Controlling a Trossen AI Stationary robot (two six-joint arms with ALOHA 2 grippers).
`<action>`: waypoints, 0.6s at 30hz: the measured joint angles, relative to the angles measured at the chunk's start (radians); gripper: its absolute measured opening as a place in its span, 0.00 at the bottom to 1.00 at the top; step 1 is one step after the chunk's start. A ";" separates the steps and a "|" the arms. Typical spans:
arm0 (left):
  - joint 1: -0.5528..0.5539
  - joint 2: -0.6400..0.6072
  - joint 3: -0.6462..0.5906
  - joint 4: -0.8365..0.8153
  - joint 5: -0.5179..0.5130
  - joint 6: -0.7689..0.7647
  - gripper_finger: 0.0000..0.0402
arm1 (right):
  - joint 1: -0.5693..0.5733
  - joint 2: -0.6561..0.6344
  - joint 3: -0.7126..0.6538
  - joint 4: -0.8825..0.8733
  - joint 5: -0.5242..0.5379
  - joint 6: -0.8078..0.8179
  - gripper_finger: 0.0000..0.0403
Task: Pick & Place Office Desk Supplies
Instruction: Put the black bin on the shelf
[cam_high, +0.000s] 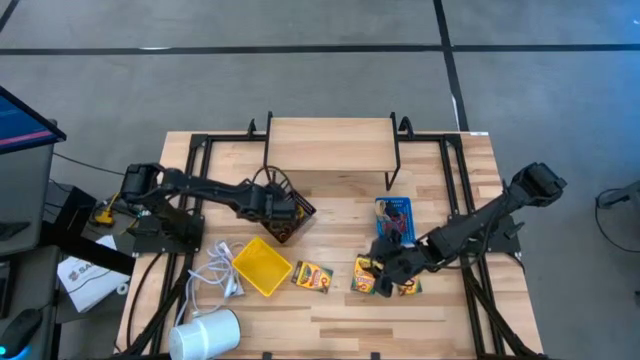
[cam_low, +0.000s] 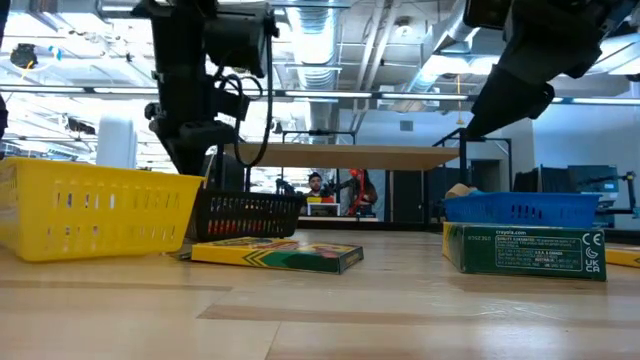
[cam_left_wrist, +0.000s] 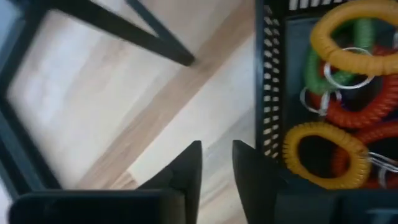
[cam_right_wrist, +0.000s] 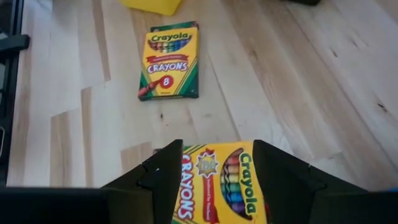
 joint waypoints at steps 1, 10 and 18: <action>0.008 0.000 0.000 0.015 0.019 0.007 0.24 | 0.007 0.000 0.000 -0.001 0.000 0.000 0.48; 0.057 0.000 0.000 0.041 0.080 0.012 0.41 | 0.033 0.000 0.000 -0.001 0.002 0.000 0.48; 0.061 0.000 0.000 0.093 0.157 0.014 0.45 | 0.032 0.000 0.000 -0.016 0.002 0.000 0.48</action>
